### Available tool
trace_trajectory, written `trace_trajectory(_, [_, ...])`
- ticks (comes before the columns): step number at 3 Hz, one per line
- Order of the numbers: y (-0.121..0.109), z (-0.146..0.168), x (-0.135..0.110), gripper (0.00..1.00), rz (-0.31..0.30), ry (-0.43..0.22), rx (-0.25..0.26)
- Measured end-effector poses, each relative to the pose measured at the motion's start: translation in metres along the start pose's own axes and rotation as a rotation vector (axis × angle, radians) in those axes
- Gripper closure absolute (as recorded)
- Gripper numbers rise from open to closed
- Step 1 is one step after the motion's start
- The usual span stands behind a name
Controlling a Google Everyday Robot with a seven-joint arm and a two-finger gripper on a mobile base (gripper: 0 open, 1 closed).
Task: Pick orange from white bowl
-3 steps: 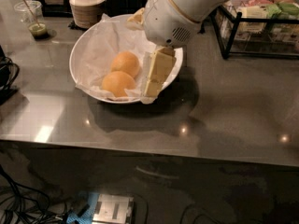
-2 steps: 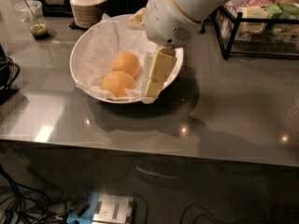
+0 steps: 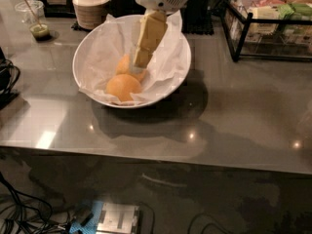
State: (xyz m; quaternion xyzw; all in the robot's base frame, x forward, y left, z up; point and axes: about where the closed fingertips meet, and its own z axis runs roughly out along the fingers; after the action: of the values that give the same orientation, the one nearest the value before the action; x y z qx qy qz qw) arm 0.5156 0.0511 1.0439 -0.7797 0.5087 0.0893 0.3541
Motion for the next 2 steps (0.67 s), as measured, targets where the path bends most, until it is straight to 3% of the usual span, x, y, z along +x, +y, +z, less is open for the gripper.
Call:
trace_trajectory(1, [-0.032,0.000,-0.016,0.00,-0.032,-0.038,0.005])
trace_trajectory(2, [-0.050,0.026,-0.014,0.00,-0.028,-0.077,-0.030])
